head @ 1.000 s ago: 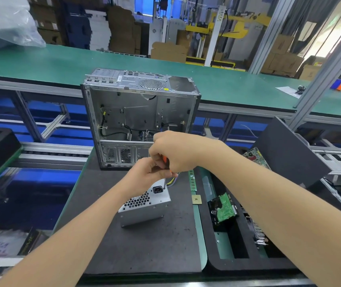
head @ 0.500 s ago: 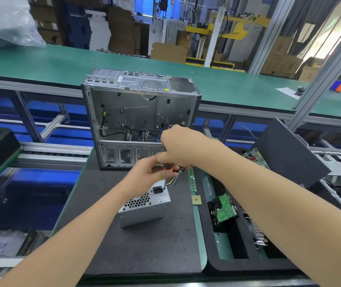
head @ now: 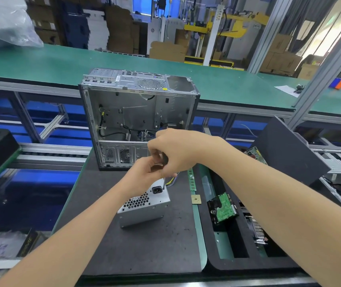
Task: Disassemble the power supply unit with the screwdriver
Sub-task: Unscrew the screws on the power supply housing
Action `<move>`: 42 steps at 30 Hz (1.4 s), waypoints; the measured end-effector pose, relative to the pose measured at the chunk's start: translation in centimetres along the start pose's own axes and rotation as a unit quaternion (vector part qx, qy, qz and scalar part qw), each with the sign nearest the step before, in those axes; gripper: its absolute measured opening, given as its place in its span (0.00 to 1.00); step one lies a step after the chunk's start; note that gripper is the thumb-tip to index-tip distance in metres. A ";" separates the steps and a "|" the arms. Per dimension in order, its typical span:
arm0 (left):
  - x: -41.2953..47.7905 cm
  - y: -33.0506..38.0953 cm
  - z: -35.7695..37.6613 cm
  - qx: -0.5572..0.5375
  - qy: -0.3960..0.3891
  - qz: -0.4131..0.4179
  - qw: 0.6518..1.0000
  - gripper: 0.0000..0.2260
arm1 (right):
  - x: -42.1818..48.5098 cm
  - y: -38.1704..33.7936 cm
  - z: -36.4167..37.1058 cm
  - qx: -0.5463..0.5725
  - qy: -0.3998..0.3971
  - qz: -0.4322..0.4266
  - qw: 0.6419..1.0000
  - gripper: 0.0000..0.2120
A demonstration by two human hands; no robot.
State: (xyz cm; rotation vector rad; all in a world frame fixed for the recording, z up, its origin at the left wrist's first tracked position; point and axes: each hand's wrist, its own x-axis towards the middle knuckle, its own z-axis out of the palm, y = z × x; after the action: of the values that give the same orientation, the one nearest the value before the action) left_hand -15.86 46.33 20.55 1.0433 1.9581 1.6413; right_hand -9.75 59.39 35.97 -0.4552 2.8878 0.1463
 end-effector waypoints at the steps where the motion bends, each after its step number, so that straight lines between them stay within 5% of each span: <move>1: 0.0 0.3 0.2 -0.001 0.001 0.006 1.000 0.13 | 0.0 0.0 0.1 -0.004 0.030 0.034 0.999 0.17; 4: 0.0 0.4 0.5 -0.032 -0.004 0.011 0.999 0.12 | 0.2 -0.5 0.5 -0.085 0.122 0.180 0.972 0.34; 7: 0.1 0.2 0.5 -0.035 -0.013 0.006 0.999 0.10 | 1.0 -1.1 1.5 -0.035 0.084 0.242 0.966 0.34; 12: 0.0 0.0 0.2 -0.060 -0.005 0.016 0.998 0.17 | 0.8 -0.3 0.9 0.008 0.057 0.132 0.990 0.13; 15: 0.0 -0.3 -0.2 -0.044 -0.004 0.015 0.999 0.12 | 0.3 0.1 0.1 0.008 0.027 0.041 0.999 0.04; 19: -0.2 -0.1 -0.5 -0.028 -0.003 -0.003 1.000 0.17 | 0.2 0.2 -0.1 -0.005 -0.006 -0.051 0.999 0.09; 22: 0.0 -0.7 -0.3 0.011 -0.005 -0.008 1.000 0.09 | 0.4 0.2 0.5 0.009 0.000 -0.050 0.999 0.10; 27: 0.1 -0.7 -0.1 0.026 -0.001 0.005 1.000 0.04 | 0.2 0.1 0.2 0.027 0.032 -0.008 0.999 0.11; 30: 0.3 -0.8 0.0 -0.006 0.003 0.005 1.000 0.05 | 0.4 -0.3 0.2 0.007 0.169 0.098 0.981 0.27; 33: 0.3 -0.9 0.0 -0.010 -0.002 0.006 1.000 0.06 | 0.8 -0.8 0.5 0.006 0.151 0.204 0.967 0.35; 37: 0.1 -0.9 -0.1 -0.017 -0.008 0.008 1.000 0.10 | 0.9 -0.7 0.8 0.083 0.062 0.173 0.980 0.21; 42: -0.3 -0.7 -0.3 -0.031 -0.011 0.012 0.999 0.09 | 0.4 0.0 -0.5 0.028 0.009 0.042 0.999 0.03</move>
State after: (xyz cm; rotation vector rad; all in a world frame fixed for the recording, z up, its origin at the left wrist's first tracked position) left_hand -16.08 45.94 19.89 1.0607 1.8743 1.6847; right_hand -10.19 59.24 36.38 -0.3280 2.9212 0.0735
